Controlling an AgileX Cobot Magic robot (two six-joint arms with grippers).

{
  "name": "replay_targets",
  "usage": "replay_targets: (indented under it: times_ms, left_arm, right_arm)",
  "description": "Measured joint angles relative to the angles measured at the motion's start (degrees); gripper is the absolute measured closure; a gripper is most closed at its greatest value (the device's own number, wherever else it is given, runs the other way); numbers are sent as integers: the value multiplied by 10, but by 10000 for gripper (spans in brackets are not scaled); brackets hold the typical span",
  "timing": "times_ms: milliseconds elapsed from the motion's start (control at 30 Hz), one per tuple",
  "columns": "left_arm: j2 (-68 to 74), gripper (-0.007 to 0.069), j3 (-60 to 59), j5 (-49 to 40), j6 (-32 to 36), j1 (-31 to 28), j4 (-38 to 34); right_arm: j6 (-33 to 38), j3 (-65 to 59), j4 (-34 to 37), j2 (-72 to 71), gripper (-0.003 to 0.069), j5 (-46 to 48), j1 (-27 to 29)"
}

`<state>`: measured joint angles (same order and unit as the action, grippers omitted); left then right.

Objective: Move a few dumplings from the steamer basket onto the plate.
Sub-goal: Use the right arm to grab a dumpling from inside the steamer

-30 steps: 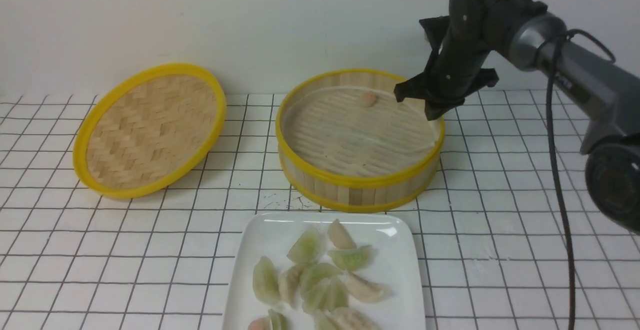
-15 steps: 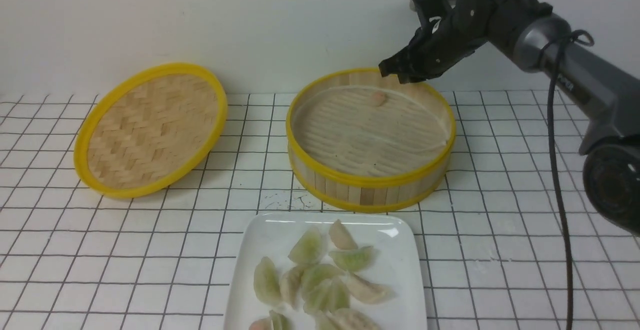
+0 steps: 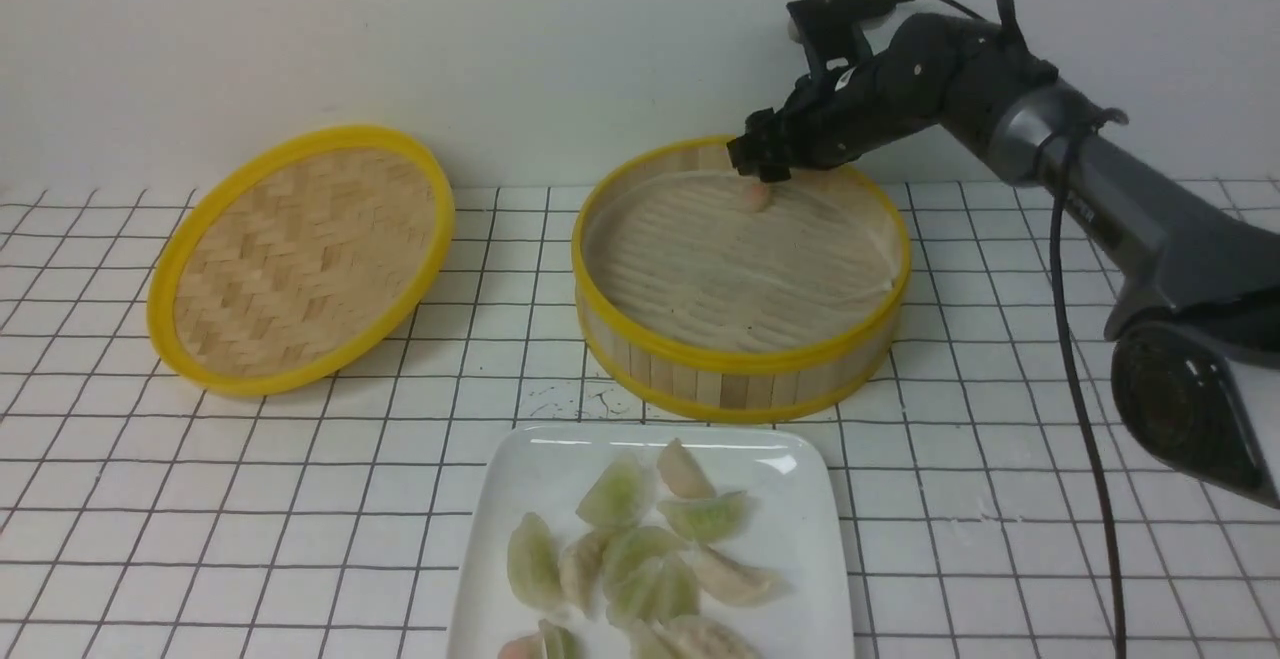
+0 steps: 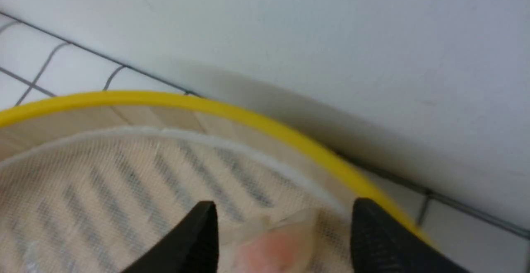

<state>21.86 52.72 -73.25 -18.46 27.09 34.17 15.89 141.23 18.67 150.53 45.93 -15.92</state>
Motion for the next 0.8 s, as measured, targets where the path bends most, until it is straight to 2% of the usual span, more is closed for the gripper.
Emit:
replay_targets:
  times_ms: [433, 533, 633, 800]
  left_arm:
    - [0, 631, 0, 0, 0, 0, 1]
    - [0, 631, 0, 0, 0, 0, 2]
    - [0, 631, 0, 0, 0, 0, 2]
    - [0, 631, 0, 0, 0, 0, 2]
  right_arm:
    - [17, 4, 3, 27, 219, -5, -4]
    - [17, 6, -4, 30, 244, -10, -6]
    - [17, 6, -4, 32, 335, -19, -7]
    - [14, 11, -4, 33, 333, -11, -7]
